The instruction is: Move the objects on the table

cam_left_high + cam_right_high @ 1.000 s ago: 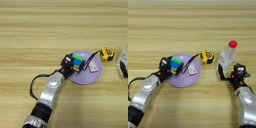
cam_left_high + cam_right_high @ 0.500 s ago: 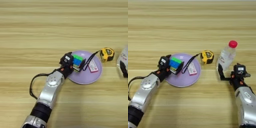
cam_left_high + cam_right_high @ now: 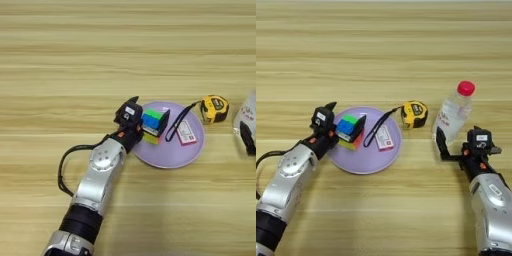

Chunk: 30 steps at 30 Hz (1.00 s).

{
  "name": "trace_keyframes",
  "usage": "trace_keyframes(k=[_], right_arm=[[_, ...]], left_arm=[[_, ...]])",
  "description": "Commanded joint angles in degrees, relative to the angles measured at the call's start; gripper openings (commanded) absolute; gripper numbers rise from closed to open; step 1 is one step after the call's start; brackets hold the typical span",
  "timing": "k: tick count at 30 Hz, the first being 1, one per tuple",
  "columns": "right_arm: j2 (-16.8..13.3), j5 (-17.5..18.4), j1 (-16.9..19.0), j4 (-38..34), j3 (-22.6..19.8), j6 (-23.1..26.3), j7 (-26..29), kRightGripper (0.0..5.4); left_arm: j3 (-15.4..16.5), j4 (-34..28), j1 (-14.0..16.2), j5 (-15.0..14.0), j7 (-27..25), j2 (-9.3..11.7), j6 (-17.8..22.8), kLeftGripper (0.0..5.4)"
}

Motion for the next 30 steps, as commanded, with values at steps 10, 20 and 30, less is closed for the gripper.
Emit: trace_keyframes(k=[10, 20, 30], right_arm=[[-0.6, 0.6, 2.3, -4.9, 0.0, 3.0, 0.3, 5.40], [-0.3, 1.0, 4.3, -8.2, 0.5, 4.9, 0.7, 5.40], [-2.1, 1.1, 6.8, -12.4, 0.8, 8.0, 2.5, 5.40]], left_arm=[[4.0, -2.4, -0.1, -2.3, 2.0, -0.7, -1.7, 5.37], [9.3, 0.0, -1.7, 1.4, 9.8, 1.5, -4.3, 5.37], [14.9, 3.1, -3.0, 1.2, 14.5, 3.6, -5.6, 5.37]])
